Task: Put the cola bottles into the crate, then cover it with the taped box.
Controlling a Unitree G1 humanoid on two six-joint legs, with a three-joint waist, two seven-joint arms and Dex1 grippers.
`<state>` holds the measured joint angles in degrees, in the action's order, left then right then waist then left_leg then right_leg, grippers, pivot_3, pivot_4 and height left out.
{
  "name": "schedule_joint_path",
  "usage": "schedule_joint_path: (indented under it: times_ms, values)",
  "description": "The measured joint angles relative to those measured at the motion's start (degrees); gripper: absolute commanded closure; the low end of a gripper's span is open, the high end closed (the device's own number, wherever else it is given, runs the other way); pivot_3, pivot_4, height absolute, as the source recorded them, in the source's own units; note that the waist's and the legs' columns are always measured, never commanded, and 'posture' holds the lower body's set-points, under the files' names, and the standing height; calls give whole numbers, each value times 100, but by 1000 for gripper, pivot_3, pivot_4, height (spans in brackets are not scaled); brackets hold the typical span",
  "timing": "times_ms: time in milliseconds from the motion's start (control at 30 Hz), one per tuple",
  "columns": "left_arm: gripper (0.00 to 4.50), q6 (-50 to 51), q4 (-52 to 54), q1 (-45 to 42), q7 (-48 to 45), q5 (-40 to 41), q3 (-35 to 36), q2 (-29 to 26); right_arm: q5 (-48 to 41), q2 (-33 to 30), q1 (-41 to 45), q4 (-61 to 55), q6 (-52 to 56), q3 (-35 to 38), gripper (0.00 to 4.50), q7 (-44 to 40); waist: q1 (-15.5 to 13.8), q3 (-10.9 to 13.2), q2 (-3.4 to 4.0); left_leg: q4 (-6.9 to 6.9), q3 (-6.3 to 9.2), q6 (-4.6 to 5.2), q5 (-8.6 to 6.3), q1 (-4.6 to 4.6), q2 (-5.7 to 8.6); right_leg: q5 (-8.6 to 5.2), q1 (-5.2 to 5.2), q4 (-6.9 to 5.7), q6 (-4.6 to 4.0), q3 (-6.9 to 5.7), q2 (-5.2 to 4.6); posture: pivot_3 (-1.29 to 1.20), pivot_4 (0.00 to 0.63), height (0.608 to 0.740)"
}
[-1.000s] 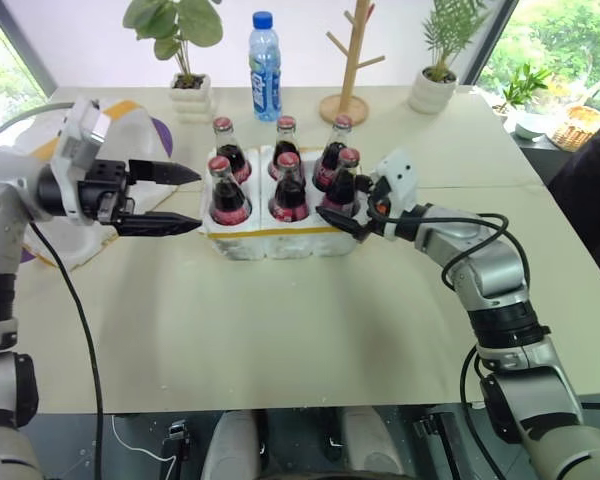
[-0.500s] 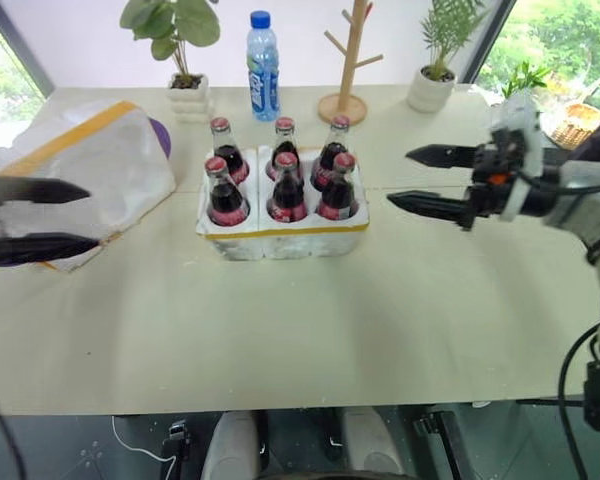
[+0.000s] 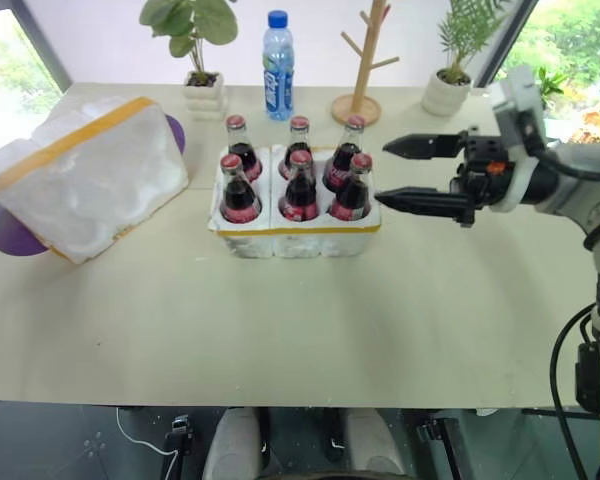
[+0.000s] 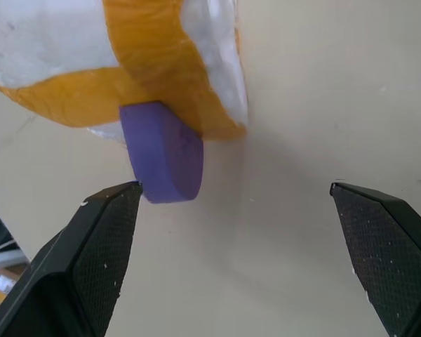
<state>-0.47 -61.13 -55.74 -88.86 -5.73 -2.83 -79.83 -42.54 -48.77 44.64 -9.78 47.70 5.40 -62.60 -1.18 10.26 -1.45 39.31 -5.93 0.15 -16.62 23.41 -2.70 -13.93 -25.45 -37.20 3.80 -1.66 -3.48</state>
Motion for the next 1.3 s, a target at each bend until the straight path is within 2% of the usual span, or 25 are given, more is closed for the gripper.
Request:
schedule_joint_path:
  times_ms: [100,200,367,700,733,767,933,1000,1033,1300]
  values:
    - [0,-298,-680,-926,405,-788,-594,335,-51,-38,-90,-62,79,54,60,66,48,-2,-10,1,-2,7,-4,2,-1,2,0,7,4,1,-4,0,150,740]
    - [0,-467,-1079,-1336,711,-1243,-895,558,-104,-116,-338,-198,200,169,60,183,98,-2,-10,0,-4,14,-8,3,-3,1,-5,9,4,3,-5,0,150,740]
    - [0,-627,-1481,-1384,1093,-1674,-1119,825,-207,-201,-664,-482,350,423,60,426,189,0,-12,0,0,13,-7,4,-9,0,-8,1,4,2,-4,0,150,740]
    - [0,-470,-1636,-1248,1368,-1746,-1096,1085,-472,-365,-1045,-816,576,830,60,783,186,-1,-13,4,1,12,-7,3,-8,1,-7,-2,4,2,-8,0,150,740]
    - [529,-435,-1638,-1241,1365,-1746,-1095,1090,-499,-366,-1048,-828,578,854,0,820,186,-1,-13,4,1,12,-7,2,-8,1,-7,-3,4,2,-7,0,150,740]
    - [810,-390,-1637,-1230,1348,-1744,-1092,1106,-507,-365,-1049,-853,578,864,0,842,187,-1,-12,4,1,12,-7,1,-8,1,-6,-4,4,2,-7,0,150,740]
    - [3238,-271,-1632,-1222,1164,-1739,-1044,1113,-553,-368,-1144,-923,572,871,0,940,173,-4,-7,4,1,12,-7,-2,-6,1,-2,-5,4,2,-10,0,150,740]
    - [4083,-237,-1632,-1220,1101,-1736,-1005,1109,-552,-384,-1215,-923,559,871,0,938,159,-5,-7,5,3,12,-7,-2,-5,0,1,-5,4,2,-12,0,150,740]
    - [4220,-233,-1632,-1213,1086,-1736,-981,1109,-550,-399,-1238,-923,557,871,0,937,158,-5,-8,7,3,12,-7,-2,-5,1,0,-5,4,2,-12,0,150,740]
    - [4220,-346,-1625,-1016,1470,-1598,-703,1121,-501,-631,-1311,-793,552,871,0,917,164,-7,-5,7,5,12,-7,-4,-6,1,2,-7,4,2,-13,0,150,740]
